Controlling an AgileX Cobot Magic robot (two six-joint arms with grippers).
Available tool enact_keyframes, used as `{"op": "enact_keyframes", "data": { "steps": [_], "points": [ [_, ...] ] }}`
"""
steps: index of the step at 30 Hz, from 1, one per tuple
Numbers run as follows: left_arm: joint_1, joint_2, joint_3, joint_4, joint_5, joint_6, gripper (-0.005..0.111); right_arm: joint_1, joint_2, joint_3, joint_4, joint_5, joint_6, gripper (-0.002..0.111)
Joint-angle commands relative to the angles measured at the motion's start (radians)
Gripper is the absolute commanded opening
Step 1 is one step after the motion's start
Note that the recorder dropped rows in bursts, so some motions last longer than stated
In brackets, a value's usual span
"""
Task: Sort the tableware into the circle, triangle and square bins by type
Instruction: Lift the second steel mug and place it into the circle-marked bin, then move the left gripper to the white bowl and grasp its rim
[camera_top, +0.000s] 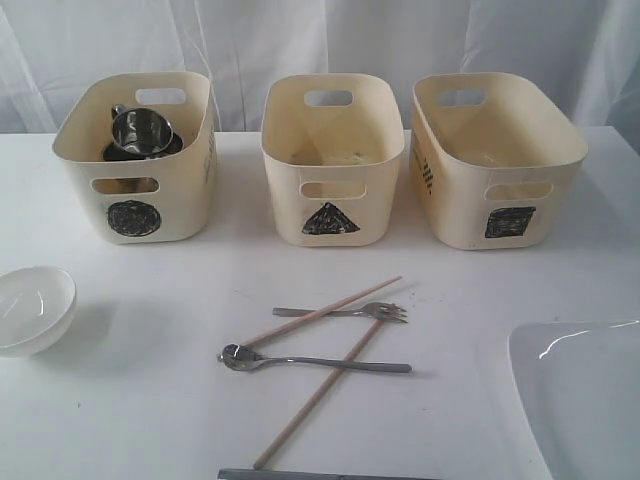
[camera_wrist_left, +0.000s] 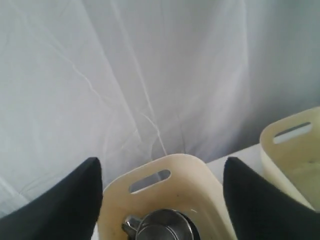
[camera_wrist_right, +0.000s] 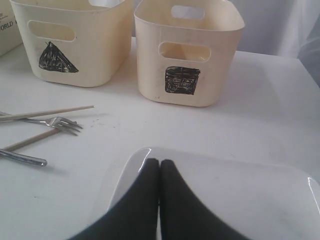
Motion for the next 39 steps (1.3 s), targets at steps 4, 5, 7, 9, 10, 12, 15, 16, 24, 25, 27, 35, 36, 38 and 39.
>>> {"op": "enact_keyframes", "data": {
  "steps": [4, 5, 7, 9, 10, 12, 15, 16, 24, 25, 27, 35, 36, 38, 39],
  "points": [
    [0.075, -0.076, -0.004, 0.192, 0.395, -0.121, 0.03, -0.005, -0.006, 0.002, -0.004, -0.003, 0.0, 0.0],
    [0.093, -0.079, -0.004, 0.247, 0.463, -0.172, 0.022, -0.005, -0.006, 0.002, -0.004, -0.003, 0.0, 0.0],
    [0.126, -0.079, -0.004, 0.356, 0.59, -0.278, 0.005, -0.005, -0.006, 0.002, -0.004, -0.003, 0.0, 0.0],
    [0.152, -0.079, 0.0, 0.446, 0.713, -0.342, 0.0, -0.005, -0.006, 0.002, -0.004, -0.003, 0.0, 0.0],
    [0.161, -0.079, 0.007, 0.479, 0.745, -0.358, 0.0, -0.005, -0.006, 0.002, -0.004, -0.003, 0.0, 0.0],
    [0.183, -0.083, 0.031, 0.509, 0.8, -0.368, 0.0, -0.005, -0.006, 0.002, -0.004, -0.003, 0.0, 0.0],
    [0.203, -0.103, 0.079, 0.517, 0.82, -0.4, 0.0, -0.005, -0.006, 0.002, -0.004, -0.003, 0.0, 0.0],
    [0.208, -0.11, 0.101, 0.517, 0.82, -0.419, 0.0, -0.005, -0.006, 0.002, -0.004, -0.003, 0.0, 0.0],
    [0.208, -0.16, 0.306, 0.606, 0.754, -0.634, 0.0, -0.005, -0.006, 0.002, -0.004, -0.003, 0.0, 0.0],
    [0.208, -0.16, 0.33, 0.614, 0.741, -0.634, 0.0, -0.005, -0.006, 0.002, -0.004, -0.003, 0.0, 0.0],
    [0.208, -0.16, 0.376, 0.627, 0.727, -0.632, 0.0, -0.005, -0.006, 0.002, -0.004, -0.003, 0.0, 0.0],
    [0.208, -0.16, 0.477, 0.672, 0.63, -0.581, 0.002, -0.005, -0.006, 0.002, -0.004, -0.003, 0.0, 0.0],
    [0.208, -0.158, 0.486, 0.672, 0.609, -0.583, 0.006, -0.005, -0.006, 0.002, -0.004, -0.003, 0.0, 0.0],
    [0.208, -0.158, 0.505, 0.67, 0.559, -0.587, 0.014, -0.005, -0.006, 0.002, -0.004, -0.003, 0.0, 0.0],
    [0.208, -0.158, 0.518, 0.666, 0.525, -0.587, 0.02, -0.005, -0.006, 0.002, -0.004, -0.003, 0.0, 0.0]
  ]
}}
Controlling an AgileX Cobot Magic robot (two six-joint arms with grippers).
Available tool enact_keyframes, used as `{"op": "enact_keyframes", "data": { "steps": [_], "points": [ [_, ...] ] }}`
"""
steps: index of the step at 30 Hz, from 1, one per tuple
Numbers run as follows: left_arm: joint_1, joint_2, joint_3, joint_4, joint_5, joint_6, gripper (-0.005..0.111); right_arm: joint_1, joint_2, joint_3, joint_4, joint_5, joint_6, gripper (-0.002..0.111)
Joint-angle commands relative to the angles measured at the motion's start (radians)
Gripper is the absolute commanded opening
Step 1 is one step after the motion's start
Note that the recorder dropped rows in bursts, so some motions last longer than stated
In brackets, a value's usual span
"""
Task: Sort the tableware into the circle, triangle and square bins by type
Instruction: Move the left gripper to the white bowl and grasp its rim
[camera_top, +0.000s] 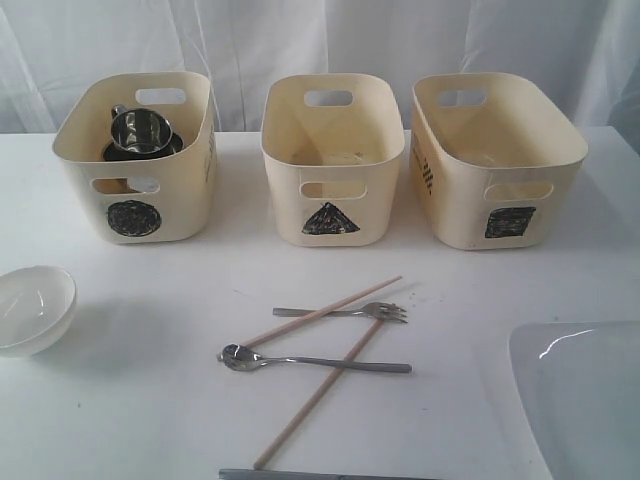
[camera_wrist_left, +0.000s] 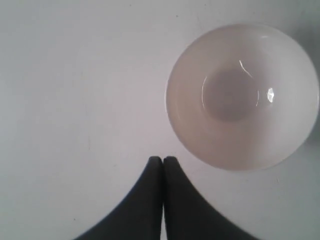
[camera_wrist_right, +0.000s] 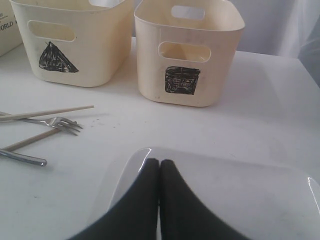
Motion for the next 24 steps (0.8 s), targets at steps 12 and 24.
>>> {"op": "enact_keyframes", "data": {
  "steps": [12, 24],
  "points": [
    [0.003, 0.152, 0.061, -0.004, -0.291, -0.151, 0.077, -0.005, -0.006, 0.002, -0.004, -0.003, 0.0, 0.0],
    [0.003, 0.282, 0.061, -0.004, -0.264, -0.21, 0.07, -0.005, -0.006, 0.002, -0.004, -0.003, 0.0, 0.0]
  ]
}}
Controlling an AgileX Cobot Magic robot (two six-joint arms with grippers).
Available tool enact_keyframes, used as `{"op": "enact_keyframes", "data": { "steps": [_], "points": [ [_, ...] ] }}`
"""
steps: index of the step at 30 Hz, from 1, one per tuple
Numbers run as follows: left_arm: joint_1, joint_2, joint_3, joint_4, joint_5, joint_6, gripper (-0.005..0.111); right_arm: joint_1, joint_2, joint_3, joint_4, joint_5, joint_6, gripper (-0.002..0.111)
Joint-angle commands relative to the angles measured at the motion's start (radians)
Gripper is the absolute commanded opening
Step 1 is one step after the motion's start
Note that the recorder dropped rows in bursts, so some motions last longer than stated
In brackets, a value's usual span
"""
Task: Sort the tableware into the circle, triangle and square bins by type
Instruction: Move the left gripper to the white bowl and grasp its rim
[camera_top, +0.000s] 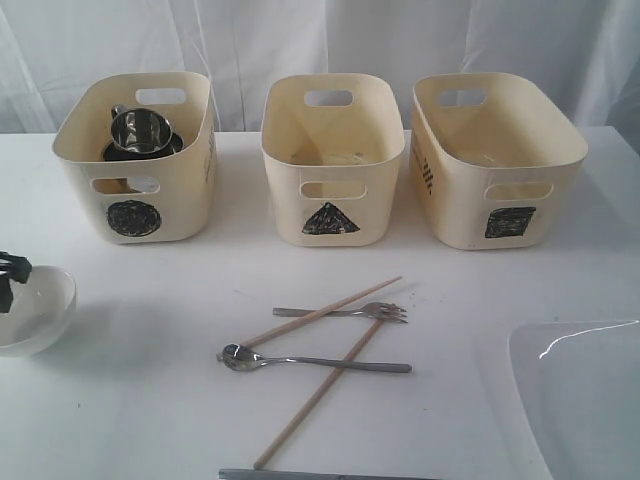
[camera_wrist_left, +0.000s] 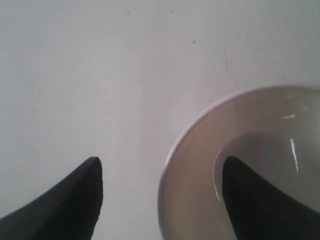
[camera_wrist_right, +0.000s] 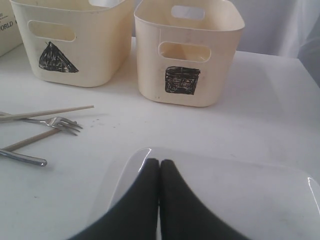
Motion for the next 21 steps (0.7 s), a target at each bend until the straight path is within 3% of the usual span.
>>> {"op": "enact_keyframes", "data": {
  "steps": [1, 3, 5, 8, 10, 16, 21],
  "points": [
    [0.003, 0.036, 0.008, -0.004, 0.029, -0.013, 0.07, -0.005, -0.006, 0.002, -0.004, -0.003, 0.0, 0.0],
    [0.003, 0.052, 0.008, -0.004, 0.038, -0.013, 0.069, -0.005, -0.006, 0.002, -0.004, -0.003, 0.0, 0.0],
    [0.003, 0.057, 0.008, -0.004, 0.042, -0.013, 0.062, -0.005, -0.006, 0.002, -0.004, -0.003, 0.0, 0.0],
    [0.003, 0.057, 0.008, -0.004, 0.064, -0.013, 0.031, -0.005, -0.006, 0.002, -0.004, -0.003, 0.0, 0.0],
    [0.003, 0.057, 0.008, -0.004, 0.097, -0.013, 0.002, -0.005, -0.006, 0.002, -0.004, -0.003, 0.0, 0.0],
    [0.003, 0.015, 0.008, -0.004, 0.196, -0.011, 0.0, -0.005, -0.006, 0.002, -0.004, -0.003, 0.0, 0.0],
    [0.003, -0.109, 0.008, -0.027, 0.189, -0.011, 0.0, -0.005, -0.006, 0.002, -0.004, -0.003, 0.0, 0.0]
  ]
}}
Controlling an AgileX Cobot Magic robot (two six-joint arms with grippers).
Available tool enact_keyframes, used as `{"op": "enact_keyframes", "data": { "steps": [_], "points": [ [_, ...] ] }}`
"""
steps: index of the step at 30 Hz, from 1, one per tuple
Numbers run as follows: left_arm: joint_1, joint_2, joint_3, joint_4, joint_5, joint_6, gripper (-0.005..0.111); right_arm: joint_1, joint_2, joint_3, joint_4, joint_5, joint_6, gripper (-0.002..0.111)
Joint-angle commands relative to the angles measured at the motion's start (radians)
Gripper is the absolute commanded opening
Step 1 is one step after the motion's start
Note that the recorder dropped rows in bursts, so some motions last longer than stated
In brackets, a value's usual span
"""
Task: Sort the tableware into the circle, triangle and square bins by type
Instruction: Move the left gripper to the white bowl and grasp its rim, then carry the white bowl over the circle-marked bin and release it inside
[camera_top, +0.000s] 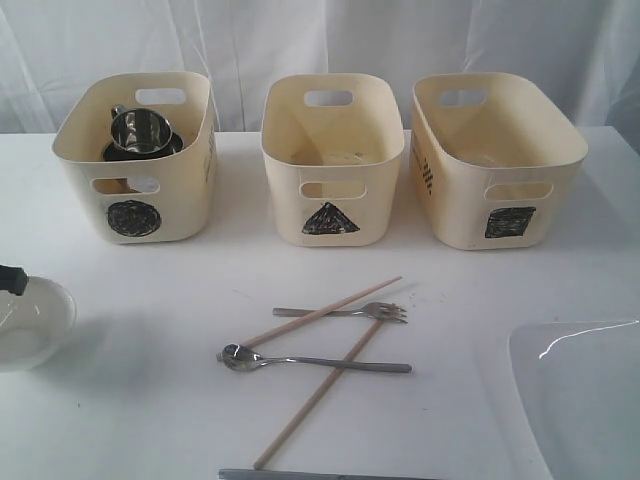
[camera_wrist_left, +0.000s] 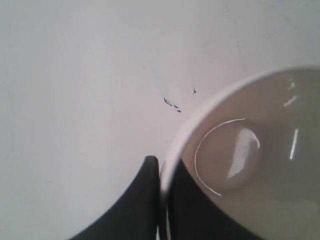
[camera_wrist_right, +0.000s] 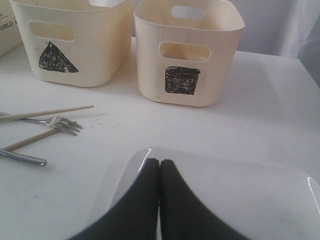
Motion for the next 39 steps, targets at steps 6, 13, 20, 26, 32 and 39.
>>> {"op": "enact_keyframes", "data": {
  "steps": [6, 13, 20, 26, 32, 39],
  "points": [
    [0.003, -0.301, 0.012, -0.093, -0.1, 0.003, 0.0, -0.005, -0.006, 0.002, -0.004, -0.003, 0.0, 0.0],
    [0.003, -0.438, 0.012, -0.148, -0.338, 0.003, 0.0, -0.005, -0.006, 0.002, -0.004, -0.003, 0.0, 0.0],
    [0.001, -0.42, 0.012, -0.15, -0.589, 0.0, 0.0, -0.005, -0.006, 0.002, -0.004, -0.003, 0.0, 0.0],
    [-0.048, -0.194, -0.06, -0.02, -1.005, -0.002, 0.0, -0.005, -0.006, 0.002, -0.004, -0.003, 0.0, 0.0],
    [-0.079, 0.103, -0.295, 0.121, -1.014, -0.007, 0.0, -0.005, -0.006, 0.002, -0.004, -0.003, 0.0, 0.0],
    [-0.09, 0.253, -0.394, 0.228, -1.101, -0.182, 0.0, -0.005, -0.006, 0.002, -0.004, -0.003, 0.0, 0.0]
  ]
}}
